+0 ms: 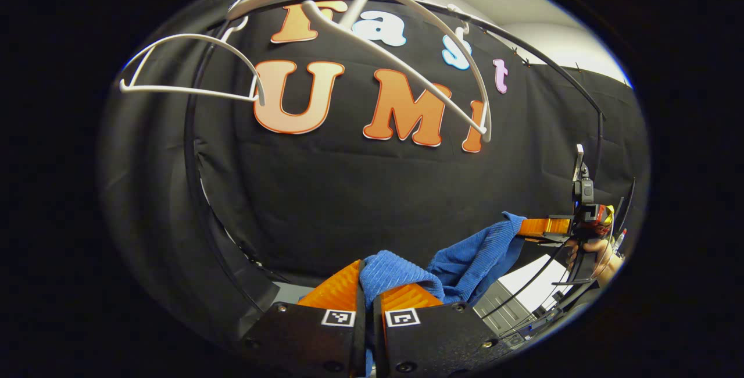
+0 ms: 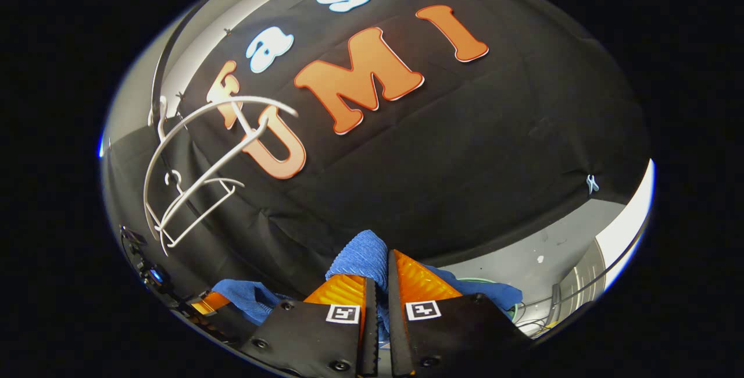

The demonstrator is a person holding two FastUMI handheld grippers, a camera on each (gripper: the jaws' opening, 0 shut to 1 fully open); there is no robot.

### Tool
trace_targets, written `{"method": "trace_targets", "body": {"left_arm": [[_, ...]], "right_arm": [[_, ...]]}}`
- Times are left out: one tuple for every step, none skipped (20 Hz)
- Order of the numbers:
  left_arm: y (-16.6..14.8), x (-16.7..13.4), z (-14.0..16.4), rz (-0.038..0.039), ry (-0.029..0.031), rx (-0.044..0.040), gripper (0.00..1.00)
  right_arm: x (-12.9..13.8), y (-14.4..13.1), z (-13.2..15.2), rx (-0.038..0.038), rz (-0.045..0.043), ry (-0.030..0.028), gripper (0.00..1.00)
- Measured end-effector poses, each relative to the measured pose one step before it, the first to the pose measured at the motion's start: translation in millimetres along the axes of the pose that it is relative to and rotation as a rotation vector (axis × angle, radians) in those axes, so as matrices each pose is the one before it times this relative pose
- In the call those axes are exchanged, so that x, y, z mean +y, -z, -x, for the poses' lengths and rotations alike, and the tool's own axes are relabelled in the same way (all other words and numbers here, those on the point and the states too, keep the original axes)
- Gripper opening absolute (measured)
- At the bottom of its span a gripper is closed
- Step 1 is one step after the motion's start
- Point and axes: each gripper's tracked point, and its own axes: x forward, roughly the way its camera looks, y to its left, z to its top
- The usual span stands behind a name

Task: Grasp the clothes on the hanger with both hands and then place them into the laundry hamper below.

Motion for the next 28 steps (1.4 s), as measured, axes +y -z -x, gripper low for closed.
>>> {"method": "trace_targets", "body": {"left_arm": [[4.72,-4.07,-3.35,0.00035,0.00814,0.01485,0.06],[3.85,-4.01,-2.67,0.00018,0.00904,0.01768,0.06],[3.30,-4.21,-3.88,-0.00021,0.01138,0.01671,0.06],[1.46,-5.12,-4.98,-0.00180,0.00975,0.01577,0.06],[2.38,-3.98,-6.41,-0.00201,0.00719,0.01679,0.06],[2.12,-3.41,-6.27,-0.00101,0.00613,0.01895,0.06],[3.36,-3.58,-6.26,0.00249,0.00492,0.02178,0.06],[6.92,-0.94,-4.66,0.00298,0.00231,0.02624,0.06],[3.86,-1.08,-4.54,0.00350,0.00317,0.02447,0.06],[4.18,-2.36,-5.99,0.00458,0.00225,0.02271,0.06],[5.42,-1.68,-6.04,0.00443,0.00044,0.02072,0.06],[8.06,-0.80,-6.66,0.00522,-0.00173,0.02460,0.06],[6.87,-1.70,-6.17,0.00594,0.00020,0.02299,0.06],[4.13,-1.59,-6.22,0.00710,-0.00101,0.02232,0.06],[5.17,-1.28,-7.27,0.00753,0.00035,0.02406,0.06],[8.99,-2.59,-3.70,0.00927,0.00047,0.02744,0.06],[8.83,-2.76,-8.96,0.01463,-0.00028,0.03125,0.06],[7.69,-1.05,-9.93,0.01383,-0.00291,0.01819,0.06],[4.73,-1.12,-7.41,0.00906,-0.00086,0.01803,0.05],[6.60,0.01,-7.82,0.00496,-0.00266,0.02059,0.06],[6.99,0.06,-7.23,0.00558,-0.00348,0.02311,0.06],[7.94,1.28,-8.83,0.00880,-0.00221,0.02610,0.06],[4.17,-1.47,-5.36,0.01167,-0.00261,0.02561,0.06],[2.43,-1.32,-2.94,0.01413,-0.00300,0.01785,0.06],[2.24,-0.57,-5.23,0.01196,-0.00310,0.01493,0.06],[6.87,1.28,-6.03,0.00870,-0.00636,0.01711,0.06],[4.24,1.86,-6.37,0.00539,-0.00972,0.01835,0.06],[6.14,1.84,-7.49,0.00258,-0.01108,0.01849,0.06]], "right_arm": [[-2.09,7.25,-0.65,0.01371,0.00782,0.00858,0.16],[-1.36,6.83,-0.37,0.01302,0.00335,0.00892,0.16],[-2.20,7.63,0.01,0.01236,0.00145,0.00899,0.16],[-3.25,7.40,-1.22,0.01272,0.00334,0.01118,0.16],[-4.73,7.19,-1.97,0.01403,0.00415,0.01433,0.16],[-3.49,7.20,-2.55,0.01498,0.00372,0.01312,0.16],[-3.64,6.98,-1.63,0.01346,0.00462,0.01248,0.16],[-5.81,7.69,-1.17,0.01365,0.00596,0.01484,0.16],[-5.01,7.34,-4.42,0.01552,0.00756,0.01660,0.16],[-6.39,8.71,-4.01,0.01702,0.00555,0.01631,0.16],[-5.32,8.80,-3.46,0.01982,0.00305,0.01482,0.16],[-4.46,9.20,-5.66,0.02443,0.00139,0.01352,0.16],[-2.48,8.31,-5.34,0.02119,0.00138,0.01014,0.16],[-4.43,7.31,-6.16,0.01888,0.00286,0.01276,0.16],[-5.34,7.75,-3.48,0.02149,0.00414,0.01340,0.16],[-6.14,7.73,-3.46,0.02116,0.00213,0.01382,0.16],[-7.42,6.54,-2.77,0.02166,0.00174,0.01098,0.16],[-4.73,7.50,-3.99,0.02098,0.00144,0.01135,0.16],[-4.63,6.96,-5.76,0.02132,0.00450,0.01136,0.16],[-5.70,6.36,-5.16,0.01998,0.00604,0.01419,0.16],[-5.03,6.43,-4.36,0.02087,0.00931,0.01672,0.16],[-6.05,6.26,-6.56,0.02206,0.00783,0.01593,0.17],[-5.63,8.24,-7.07,0.01866,0.00162,0.01533,0.17],[-3.94,5.68,-6.88,0.01674,-0.00327,0.01011,0.17],[-2.47,7.61,-6.49,0.01904,-0.00589,0.00792,0.17],[-2.79,7.44,-6.36,0.02015,-0.00579,0.00753,0.17],[-4.13,5.40,-4.95,0.01954,-0.00280,0.00901,0.17],[-3.62,5.50,-4.92,0.01859,-0.00027,0.00809,0.17]]}}
